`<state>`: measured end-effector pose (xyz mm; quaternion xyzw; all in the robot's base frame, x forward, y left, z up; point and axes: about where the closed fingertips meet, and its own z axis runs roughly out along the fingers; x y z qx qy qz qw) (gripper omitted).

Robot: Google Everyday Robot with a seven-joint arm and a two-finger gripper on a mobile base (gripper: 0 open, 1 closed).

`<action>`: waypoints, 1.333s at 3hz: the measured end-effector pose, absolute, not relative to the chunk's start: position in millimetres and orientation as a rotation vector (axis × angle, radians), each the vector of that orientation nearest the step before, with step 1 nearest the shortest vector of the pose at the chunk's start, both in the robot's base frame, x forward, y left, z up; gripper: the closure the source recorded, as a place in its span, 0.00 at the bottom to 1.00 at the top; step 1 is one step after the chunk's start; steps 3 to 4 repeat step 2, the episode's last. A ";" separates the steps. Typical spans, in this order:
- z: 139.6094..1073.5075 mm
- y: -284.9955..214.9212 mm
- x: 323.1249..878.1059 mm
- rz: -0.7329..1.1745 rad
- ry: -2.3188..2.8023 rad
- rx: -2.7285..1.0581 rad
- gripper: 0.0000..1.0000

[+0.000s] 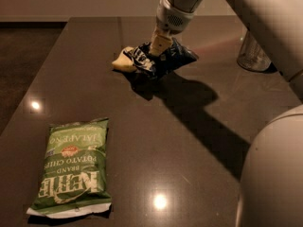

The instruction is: Move blue chip bag near sponge

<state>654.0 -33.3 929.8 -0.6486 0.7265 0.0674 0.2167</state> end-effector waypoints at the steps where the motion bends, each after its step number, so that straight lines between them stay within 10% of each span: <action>1: 928.0 -31.5 655.2 0.189 2.011 -1.798 0.13; 4: 926.3 -29.9 656.1 0.190 2.010 -1.799 0.00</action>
Offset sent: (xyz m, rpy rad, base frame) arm 0.0010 0.0016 -0.0015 0.0009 0.0002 0.0012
